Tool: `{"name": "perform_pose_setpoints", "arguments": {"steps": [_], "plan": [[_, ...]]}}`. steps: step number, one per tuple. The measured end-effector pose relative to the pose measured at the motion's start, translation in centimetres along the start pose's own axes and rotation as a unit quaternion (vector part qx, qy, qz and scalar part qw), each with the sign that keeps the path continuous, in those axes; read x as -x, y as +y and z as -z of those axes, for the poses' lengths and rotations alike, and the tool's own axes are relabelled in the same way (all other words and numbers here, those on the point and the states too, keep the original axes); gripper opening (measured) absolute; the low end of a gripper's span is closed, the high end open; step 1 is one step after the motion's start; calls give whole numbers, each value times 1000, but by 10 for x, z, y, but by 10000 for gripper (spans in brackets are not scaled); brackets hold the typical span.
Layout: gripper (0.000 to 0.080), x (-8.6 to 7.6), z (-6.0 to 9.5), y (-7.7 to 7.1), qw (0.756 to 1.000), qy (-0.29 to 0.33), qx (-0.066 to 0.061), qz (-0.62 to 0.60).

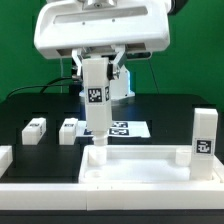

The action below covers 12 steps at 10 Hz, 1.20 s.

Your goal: Assemble desk

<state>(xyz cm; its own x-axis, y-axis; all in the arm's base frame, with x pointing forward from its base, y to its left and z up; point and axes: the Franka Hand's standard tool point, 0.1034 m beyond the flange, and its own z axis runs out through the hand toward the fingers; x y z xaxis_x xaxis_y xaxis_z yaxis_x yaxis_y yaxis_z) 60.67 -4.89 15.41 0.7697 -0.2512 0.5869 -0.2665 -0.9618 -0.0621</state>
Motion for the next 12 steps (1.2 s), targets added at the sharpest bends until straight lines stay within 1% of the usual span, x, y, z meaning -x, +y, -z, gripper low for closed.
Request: {"name": "perform_pose_setpoints", "arguments": {"steps": [1,2,4,6,8,9,12], "plan": [[290,4,-7,3,1000,-5,3,2],[290,1,-11,2,1000,-3,3,3],[290,-2,-18,-5,1000,-15,-1,3],[290,-7,-26,-9,1000,-11,-2,4],[290,-1,-32,-8,1000,-16,0,6],[290,1,-33,-6,1000,-19,2,6],[290,0,-32,-1,1000,-18,4,6]]}}
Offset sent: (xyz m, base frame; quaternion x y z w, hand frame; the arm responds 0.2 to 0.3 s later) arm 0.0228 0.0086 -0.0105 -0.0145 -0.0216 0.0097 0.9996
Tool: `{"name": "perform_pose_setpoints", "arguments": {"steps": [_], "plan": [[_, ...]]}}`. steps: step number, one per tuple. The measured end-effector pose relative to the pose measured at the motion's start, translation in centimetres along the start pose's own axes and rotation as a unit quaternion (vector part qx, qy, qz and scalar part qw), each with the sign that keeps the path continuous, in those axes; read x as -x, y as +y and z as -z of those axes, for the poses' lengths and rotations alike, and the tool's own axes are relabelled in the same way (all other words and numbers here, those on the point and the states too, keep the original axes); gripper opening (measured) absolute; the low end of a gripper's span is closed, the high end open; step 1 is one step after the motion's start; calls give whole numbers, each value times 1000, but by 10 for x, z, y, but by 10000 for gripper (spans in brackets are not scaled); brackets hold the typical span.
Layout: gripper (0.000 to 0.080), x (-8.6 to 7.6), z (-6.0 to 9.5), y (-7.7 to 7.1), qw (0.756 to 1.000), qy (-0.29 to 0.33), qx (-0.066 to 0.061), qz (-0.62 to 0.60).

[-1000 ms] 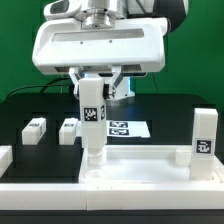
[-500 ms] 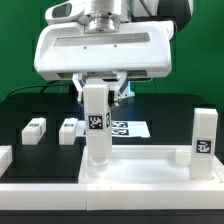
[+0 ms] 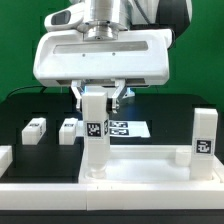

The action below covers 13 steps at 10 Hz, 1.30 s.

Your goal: Assemble desk

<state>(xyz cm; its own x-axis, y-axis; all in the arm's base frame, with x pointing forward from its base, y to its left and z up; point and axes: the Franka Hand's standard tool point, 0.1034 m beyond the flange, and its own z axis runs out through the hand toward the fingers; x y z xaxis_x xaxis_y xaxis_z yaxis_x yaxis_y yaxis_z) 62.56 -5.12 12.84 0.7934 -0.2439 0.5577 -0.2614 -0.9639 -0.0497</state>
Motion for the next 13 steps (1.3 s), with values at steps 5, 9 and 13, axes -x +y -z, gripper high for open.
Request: {"name": "perform_pose_setpoints", "arguments": {"steps": [5,9,13], "plan": [[290,16,-3,6,1000,-4,6,1],[290,24,-11,0,1000,5,8,11],[290,23,-11,-2,1000,18,10,12]]}}
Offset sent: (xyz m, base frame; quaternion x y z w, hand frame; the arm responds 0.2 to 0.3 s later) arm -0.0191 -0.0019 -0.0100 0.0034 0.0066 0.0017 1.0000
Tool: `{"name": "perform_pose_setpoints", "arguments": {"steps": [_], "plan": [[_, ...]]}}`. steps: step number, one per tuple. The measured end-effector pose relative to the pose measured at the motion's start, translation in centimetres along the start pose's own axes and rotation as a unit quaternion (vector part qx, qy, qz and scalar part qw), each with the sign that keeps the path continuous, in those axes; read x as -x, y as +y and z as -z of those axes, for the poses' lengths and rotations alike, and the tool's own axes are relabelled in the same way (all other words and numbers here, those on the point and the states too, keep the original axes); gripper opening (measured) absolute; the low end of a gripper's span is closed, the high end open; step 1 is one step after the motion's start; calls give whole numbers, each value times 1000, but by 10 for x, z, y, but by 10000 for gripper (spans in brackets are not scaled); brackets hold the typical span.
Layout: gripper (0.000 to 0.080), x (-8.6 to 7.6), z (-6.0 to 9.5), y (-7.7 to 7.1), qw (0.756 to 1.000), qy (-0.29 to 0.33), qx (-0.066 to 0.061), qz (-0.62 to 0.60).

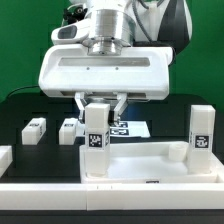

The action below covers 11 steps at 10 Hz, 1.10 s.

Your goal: Assemble desk

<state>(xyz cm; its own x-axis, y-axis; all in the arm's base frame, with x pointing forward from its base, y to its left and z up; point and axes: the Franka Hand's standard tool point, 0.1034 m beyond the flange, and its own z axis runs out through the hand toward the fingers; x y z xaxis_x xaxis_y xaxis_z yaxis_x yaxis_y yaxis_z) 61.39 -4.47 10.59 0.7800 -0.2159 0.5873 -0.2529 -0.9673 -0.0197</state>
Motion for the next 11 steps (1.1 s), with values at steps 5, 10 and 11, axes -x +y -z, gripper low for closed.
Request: {"name": "perform_pose_setpoints", "arguments": {"steps": [5,10,11], "plan": [[599,0,0,0,1000,-1,0,0],[649,0,0,0,1000,-1,0,0],[649,0,0,0,1000,-1,0,0]]}}
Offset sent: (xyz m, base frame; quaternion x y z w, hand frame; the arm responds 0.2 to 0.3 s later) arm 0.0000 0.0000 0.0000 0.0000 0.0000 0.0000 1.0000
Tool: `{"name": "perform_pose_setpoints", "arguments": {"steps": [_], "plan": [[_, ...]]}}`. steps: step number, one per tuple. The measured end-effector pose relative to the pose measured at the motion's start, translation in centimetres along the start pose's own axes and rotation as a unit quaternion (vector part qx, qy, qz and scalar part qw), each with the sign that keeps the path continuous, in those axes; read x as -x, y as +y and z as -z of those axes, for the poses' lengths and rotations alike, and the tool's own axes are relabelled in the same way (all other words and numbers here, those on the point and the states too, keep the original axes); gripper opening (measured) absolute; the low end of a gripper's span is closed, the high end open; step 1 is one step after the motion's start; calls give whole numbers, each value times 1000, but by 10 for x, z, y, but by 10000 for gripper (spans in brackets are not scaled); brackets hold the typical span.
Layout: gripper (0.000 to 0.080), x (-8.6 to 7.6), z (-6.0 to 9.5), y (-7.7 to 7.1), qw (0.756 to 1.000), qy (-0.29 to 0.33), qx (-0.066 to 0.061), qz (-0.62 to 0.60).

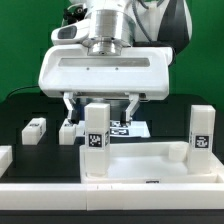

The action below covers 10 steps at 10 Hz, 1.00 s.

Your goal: Assemble desk

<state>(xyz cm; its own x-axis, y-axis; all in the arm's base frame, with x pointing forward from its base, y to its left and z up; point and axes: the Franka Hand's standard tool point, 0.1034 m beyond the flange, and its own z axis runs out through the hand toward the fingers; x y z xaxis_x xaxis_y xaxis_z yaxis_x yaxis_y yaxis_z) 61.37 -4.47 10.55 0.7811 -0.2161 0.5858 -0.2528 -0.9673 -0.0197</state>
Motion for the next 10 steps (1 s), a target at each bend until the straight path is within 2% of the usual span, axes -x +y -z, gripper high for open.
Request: {"name": "perform_pose_setpoints", "arguments": {"steps": [4,5,9,10], "plan": [[649,-9,2,2,1000,-19,-4,-6],[649,-2,-2,0,997,-75,-12,-12],[649,-8,2,-11,973,-225,-41,-22],[649,-11,1,-11,965,-258,-45,-24]]}}
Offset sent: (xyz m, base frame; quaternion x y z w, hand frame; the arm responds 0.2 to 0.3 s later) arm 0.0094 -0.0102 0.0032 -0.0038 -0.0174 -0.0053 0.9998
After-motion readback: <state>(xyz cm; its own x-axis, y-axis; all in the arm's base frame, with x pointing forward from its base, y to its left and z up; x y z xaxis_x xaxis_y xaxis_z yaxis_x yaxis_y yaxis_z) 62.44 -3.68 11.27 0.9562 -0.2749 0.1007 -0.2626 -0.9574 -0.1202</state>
